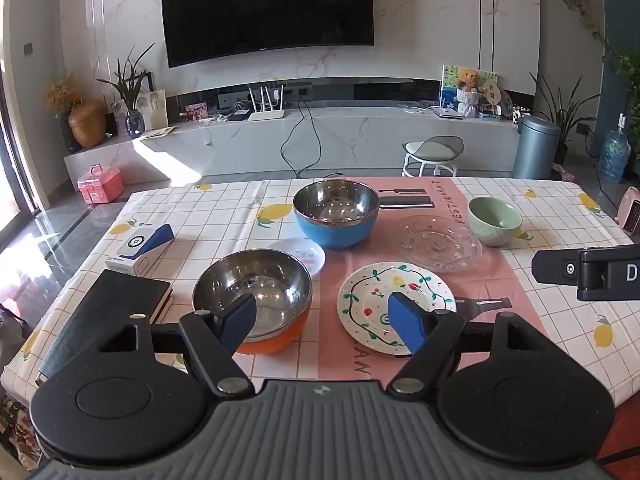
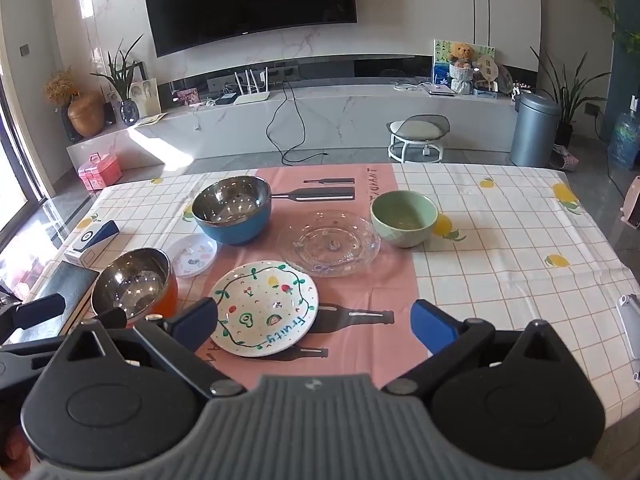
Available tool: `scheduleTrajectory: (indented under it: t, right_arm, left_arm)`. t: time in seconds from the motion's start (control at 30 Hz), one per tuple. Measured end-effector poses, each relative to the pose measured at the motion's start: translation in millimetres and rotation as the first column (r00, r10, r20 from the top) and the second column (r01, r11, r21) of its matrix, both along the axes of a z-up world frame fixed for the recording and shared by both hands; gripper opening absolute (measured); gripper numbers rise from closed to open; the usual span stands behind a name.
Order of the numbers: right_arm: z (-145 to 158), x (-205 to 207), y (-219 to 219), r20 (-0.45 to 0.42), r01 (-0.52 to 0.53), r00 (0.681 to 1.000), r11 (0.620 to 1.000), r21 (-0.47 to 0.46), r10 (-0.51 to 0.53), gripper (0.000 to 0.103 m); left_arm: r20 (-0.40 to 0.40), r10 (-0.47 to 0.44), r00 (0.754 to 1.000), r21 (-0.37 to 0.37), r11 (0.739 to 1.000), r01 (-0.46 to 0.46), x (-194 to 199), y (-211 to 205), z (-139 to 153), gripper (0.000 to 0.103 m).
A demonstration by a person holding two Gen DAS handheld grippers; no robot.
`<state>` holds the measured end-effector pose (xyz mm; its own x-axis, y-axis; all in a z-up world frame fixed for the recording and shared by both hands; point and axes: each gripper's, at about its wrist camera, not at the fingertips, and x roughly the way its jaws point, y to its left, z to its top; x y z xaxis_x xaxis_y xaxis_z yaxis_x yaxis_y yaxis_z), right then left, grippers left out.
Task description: Organize plates and bowls
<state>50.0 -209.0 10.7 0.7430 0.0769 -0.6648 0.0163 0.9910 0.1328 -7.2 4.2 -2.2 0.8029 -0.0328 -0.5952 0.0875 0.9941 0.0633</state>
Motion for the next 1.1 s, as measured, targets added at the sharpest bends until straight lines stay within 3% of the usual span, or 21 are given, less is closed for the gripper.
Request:
scheduleTrajectory:
  t: [1.1]
  right_arm:
    - [1.9,-6.5,-1.3,-0.006,0.019,1.000,1.000,0.004,-0.019,0.101]
  left_arm:
    - [-0.014,0.010,1.000,-0.016,1.000,-0.010,-4.8,0.5,3.4,0.088]
